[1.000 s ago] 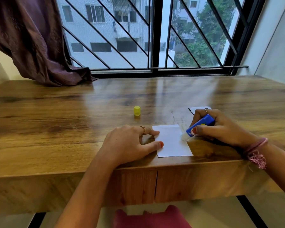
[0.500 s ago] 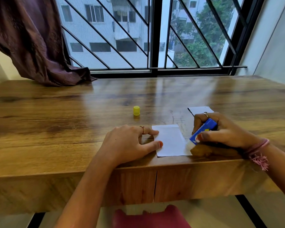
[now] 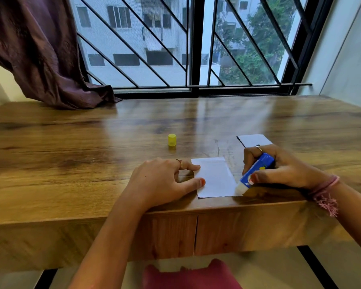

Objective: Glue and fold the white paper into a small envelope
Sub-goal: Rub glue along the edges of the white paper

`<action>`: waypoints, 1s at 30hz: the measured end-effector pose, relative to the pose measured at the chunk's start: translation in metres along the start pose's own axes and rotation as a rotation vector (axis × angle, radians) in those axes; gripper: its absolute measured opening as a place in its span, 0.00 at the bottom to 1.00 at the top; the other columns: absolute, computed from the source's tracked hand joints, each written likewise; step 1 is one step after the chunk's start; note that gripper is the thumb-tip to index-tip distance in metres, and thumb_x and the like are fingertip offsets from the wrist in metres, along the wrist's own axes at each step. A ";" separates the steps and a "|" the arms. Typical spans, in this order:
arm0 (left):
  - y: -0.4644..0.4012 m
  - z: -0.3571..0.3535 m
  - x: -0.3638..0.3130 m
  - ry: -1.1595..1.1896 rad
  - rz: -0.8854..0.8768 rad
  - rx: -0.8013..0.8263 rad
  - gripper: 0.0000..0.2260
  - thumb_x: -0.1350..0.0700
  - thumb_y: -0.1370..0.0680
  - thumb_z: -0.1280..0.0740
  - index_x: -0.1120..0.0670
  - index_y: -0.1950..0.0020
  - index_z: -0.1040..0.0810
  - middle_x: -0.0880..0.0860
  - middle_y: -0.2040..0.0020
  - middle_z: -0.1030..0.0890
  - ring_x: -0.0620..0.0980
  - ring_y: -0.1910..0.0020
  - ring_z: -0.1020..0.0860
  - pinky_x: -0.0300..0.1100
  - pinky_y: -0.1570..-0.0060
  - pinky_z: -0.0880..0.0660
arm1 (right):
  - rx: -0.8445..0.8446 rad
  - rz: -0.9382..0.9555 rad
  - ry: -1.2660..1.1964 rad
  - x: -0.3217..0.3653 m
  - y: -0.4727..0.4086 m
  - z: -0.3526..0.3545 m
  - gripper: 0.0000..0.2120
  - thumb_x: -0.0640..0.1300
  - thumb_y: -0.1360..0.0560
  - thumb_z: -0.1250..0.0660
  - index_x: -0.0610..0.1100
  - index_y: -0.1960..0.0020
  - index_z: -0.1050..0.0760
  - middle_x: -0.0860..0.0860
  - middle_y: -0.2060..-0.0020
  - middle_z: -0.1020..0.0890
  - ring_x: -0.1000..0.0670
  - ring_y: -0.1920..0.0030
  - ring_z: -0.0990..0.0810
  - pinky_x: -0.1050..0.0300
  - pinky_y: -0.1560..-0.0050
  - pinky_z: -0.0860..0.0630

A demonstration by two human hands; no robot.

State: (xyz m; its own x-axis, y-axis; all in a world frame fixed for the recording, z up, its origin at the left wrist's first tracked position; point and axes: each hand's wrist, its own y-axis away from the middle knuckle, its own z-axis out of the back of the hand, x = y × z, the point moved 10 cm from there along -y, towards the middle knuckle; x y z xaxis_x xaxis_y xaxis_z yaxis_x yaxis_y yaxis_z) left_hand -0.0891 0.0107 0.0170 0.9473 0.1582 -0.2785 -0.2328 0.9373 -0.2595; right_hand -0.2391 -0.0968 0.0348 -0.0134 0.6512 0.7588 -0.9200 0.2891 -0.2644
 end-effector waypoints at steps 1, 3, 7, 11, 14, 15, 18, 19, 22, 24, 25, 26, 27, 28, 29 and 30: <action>0.000 0.000 0.000 0.000 0.000 0.000 0.21 0.28 0.31 0.41 0.31 0.40 0.27 0.40 0.75 0.35 0.37 0.71 0.34 0.41 0.68 0.37 | -0.005 -0.003 -0.008 0.000 0.000 0.001 0.05 0.37 0.34 0.30 0.39 0.64 0.26 0.38 0.69 0.22 0.47 0.69 0.25 0.58 0.67 0.29; 0.000 0.000 -0.001 0.000 0.000 0.005 0.21 0.28 0.30 0.41 0.31 0.40 0.27 0.40 0.75 0.35 0.37 0.71 0.34 0.40 0.68 0.36 | -0.038 0.002 -0.004 0.000 -0.001 0.004 0.03 0.36 0.34 0.31 0.40 0.64 0.25 0.40 0.69 0.22 0.50 0.70 0.25 0.61 0.67 0.29; -0.002 0.000 -0.001 -0.005 -0.001 0.006 0.21 0.28 0.30 0.42 0.31 0.40 0.27 0.41 0.75 0.35 0.38 0.71 0.34 0.40 0.69 0.37 | -0.006 0.003 0.000 0.001 0.000 0.000 0.04 0.35 0.34 0.32 0.41 0.63 0.25 0.39 0.67 0.22 0.49 0.69 0.24 0.59 0.67 0.27; 0.000 0.000 -0.002 -0.006 -0.008 0.009 0.21 0.28 0.30 0.41 0.32 0.40 0.27 0.40 0.75 0.35 0.38 0.72 0.34 0.38 0.70 0.39 | -0.043 -0.002 0.003 0.001 0.000 0.004 0.03 0.36 0.34 0.31 0.41 0.63 0.25 0.43 0.68 0.20 0.52 0.68 0.24 0.62 0.66 0.28; 0.000 0.000 -0.001 -0.003 -0.003 0.013 0.21 0.28 0.30 0.41 0.31 0.40 0.27 0.40 0.74 0.35 0.38 0.72 0.34 0.39 0.69 0.38 | -0.005 -0.003 -0.005 0.001 0.001 0.000 0.05 0.35 0.34 0.31 0.44 0.63 0.24 0.41 0.66 0.19 0.50 0.68 0.23 0.59 0.65 0.26; 0.000 -0.001 -0.001 -0.003 -0.003 0.017 0.21 0.28 0.30 0.42 0.31 0.40 0.27 0.40 0.74 0.35 0.39 0.72 0.34 0.40 0.69 0.38 | 0.003 -0.010 -0.014 0.000 0.001 0.000 0.05 0.35 0.34 0.31 0.43 0.63 0.25 0.40 0.66 0.19 0.47 0.67 0.23 0.57 0.65 0.26; 0.000 -0.001 -0.002 -0.003 -0.008 0.015 0.21 0.28 0.30 0.42 0.31 0.40 0.27 0.41 0.74 0.35 0.39 0.72 0.34 0.40 0.69 0.38 | -0.031 -0.006 0.001 0.000 -0.001 0.003 0.05 0.36 0.34 0.31 0.45 0.63 0.25 0.42 0.68 0.20 0.49 0.69 0.24 0.60 0.66 0.28; 0.000 0.000 -0.002 -0.005 -0.009 0.011 0.21 0.28 0.30 0.42 0.31 0.40 0.27 0.41 0.74 0.35 0.39 0.72 0.34 0.40 0.69 0.38 | -0.031 0.004 0.010 0.001 -0.001 0.003 0.06 0.37 0.33 0.31 0.47 0.64 0.24 0.42 0.67 0.20 0.50 0.69 0.25 0.61 0.67 0.28; 0.001 0.001 -0.002 -0.004 -0.013 -0.005 0.22 0.28 0.30 0.42 0.32 0.40 0.27 0.41 0.75 0.34 0.39 0.72 0.34 0.39 0.70 0.39 | -0.002 0.008 -0.008 0.002 0.000 0.000 0.04 0.43 0.35 0.30 0.46 0.64 0.25 0.41 0.67 0.20 0.50 0.68 0.24 0.58 0.66 0.27; 0.001 0.002 -0.002 -0.006 -0.011 -0.009 0.21 0.28 0.30 0.42 0.32 0.40 0.27 0.41 0.75 0.34 0.39 0.72 0.34 0.39 0.70 0.39 | -0.028 0.006 0.001 0.000 -0.001 0.004 0.04 0.43 0.35 0.30 0.46 0.65 0.25 0.42 0.67 0.20 0.51 0.69 0.25 0.61 0.67 0.28; 0.001 0.002 -0.002 -0.007 -0.011 -0.007 0.21 0.28 0.30 0.42 0.32 0.40 0.27 0.41 0.75 0.35 0.39 0.72 0.34 0.39 0.69 0.39 | -0.033 0.009 0.010 -0.001 -0.001 0.005 0.05 0.41 0.34 0.30 0.47 0.65 0.25 0.43 0.68 0.21 0.52 0.69 0.25 0.62 0.67 0.28; 0.000 0.002 -0.002 -0.007 -0.010 -0.006 0.21 0.28 0.30 0.42 0.32 0.40 0.26 0.41 0.75 0.35 0.39 0.72 0.34 0.39 0.70 0.39 | -0.025 0.015 0.012 0.000 -0.001 0.004 0.05 0.40 0.34 0.30 0.47 0.65 0.25 0.44 0.68 0.22 0.52 0.69 0.25 0.61 0.67 0.29; 0.001 0.002 -0.002 -0.006 -0.009 -0.005 0.21 0.28 0.30 0.42 0.32 0.40 0.26 0.41 0.75 0.35 0.39 0.72 0.34 0.39 0.70 0.39 | -0.006 0.017 0.010 0.000 -0.001 0.002 0.05 0.41 0.34 0.30 0.46 0.65 0.26 0.43 0.69 0.22 0.51 0.70 0.26 0.61 0.67 0.28; 0.001 0.002 -0.002 -0.006 -0.009 -0.005 0.21 0.28 0.30 0.42 0.32 0.40 0.26 0.41 0.75 0.35 0.39 0.72 0.34 0.38 0.70 0.40 | 0.004 0.018 0.007 0.000 0.000 0.001 0.05 0.43 0.34 0.30 0.45 0.64 0.25 0.44 0.70 0.23 0.51 0.70 0.26 0.60 0.68 0.28; 0.001 0.002 -0.002 -0.008 -0.010 -0.004 0.21 0.28 0.30 0.42 0.32 0.40 0.26 0.41 0.75 0.35 0.39 0.72 0.34 0.38 0.70 0.40 | -0.010 0.016 -0.005 0.000 0.001 0.003 0.06 0.45 0.35 0.30 0.44 0.64 0.25 0.44 0.72 0.24 0.52 0.72 0.27 0.61 0.70 0.30; 0.001 0.002 -0.003 -0.010 -0.011 -0.001 0.22 0.28 0.30 0.42 0.32 0.40 0.27 0.41 0.75 0.35 0.39 0.72 0.34 0.38 0.70 0.39 | -0.056 0.010 -0.047 -0.002 0.000 0.009 0.06 0.44 0.35 0.30 0.43 0.63 0.25 0.45 0.75 0.26 0.53 0.75 0.29 0.63 0.73 0.32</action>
State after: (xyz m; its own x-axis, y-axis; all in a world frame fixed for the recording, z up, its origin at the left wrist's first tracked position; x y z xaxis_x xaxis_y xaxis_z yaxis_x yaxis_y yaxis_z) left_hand -0.0914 0.0114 0.0190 0.9521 0.1505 -0.2663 -0.2222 0.9386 -0.2638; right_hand -0.2426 -0.1041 0.0385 -0.0422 0.6214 0.7824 -0.8963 0.3225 -0.3044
